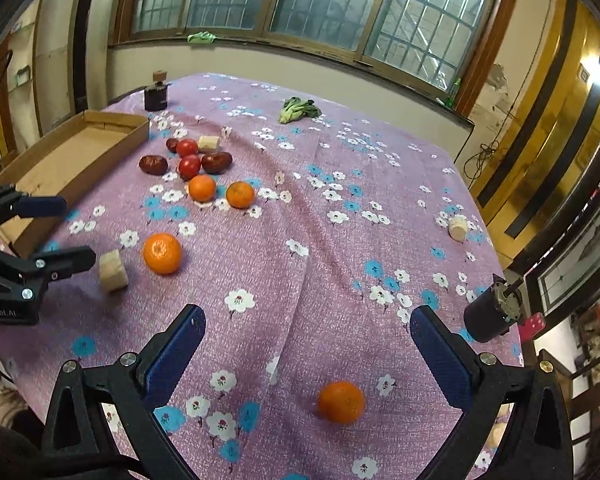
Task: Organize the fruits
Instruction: 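Move the left gripper toward the beige cube and the right gripper toward an orange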
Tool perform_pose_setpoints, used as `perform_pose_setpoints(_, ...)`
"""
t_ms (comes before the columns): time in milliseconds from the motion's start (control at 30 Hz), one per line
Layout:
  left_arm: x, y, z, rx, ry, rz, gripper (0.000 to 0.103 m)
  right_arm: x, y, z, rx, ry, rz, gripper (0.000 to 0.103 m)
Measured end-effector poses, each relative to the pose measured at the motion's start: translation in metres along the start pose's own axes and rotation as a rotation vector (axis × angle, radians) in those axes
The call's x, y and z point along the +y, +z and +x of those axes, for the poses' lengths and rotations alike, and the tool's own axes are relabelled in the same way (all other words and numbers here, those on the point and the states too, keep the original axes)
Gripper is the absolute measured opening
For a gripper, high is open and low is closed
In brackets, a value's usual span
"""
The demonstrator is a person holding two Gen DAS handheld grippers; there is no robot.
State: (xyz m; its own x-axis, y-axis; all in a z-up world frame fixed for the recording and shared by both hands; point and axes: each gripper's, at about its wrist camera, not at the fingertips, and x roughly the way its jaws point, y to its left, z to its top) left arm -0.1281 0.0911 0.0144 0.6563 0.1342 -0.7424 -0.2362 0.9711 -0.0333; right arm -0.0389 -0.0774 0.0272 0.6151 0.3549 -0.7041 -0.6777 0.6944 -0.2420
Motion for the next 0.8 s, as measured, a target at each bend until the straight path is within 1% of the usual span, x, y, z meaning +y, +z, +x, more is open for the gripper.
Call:
perform_pose_setpoints(233,-0.0035,-0.0002,-0.0019,-0.004,-0.006,0.008,0.081,0.004,-0.005,0.0014,0.008,0.013,0.0,0.103)
perform_pose_setpoints(800,-0.0084,-0.0014,-0.0018,-0.001,-0.017,0.013,0.081,0.007,-0.0073,0.0026,0.023,0.006,-0.014,0.103)
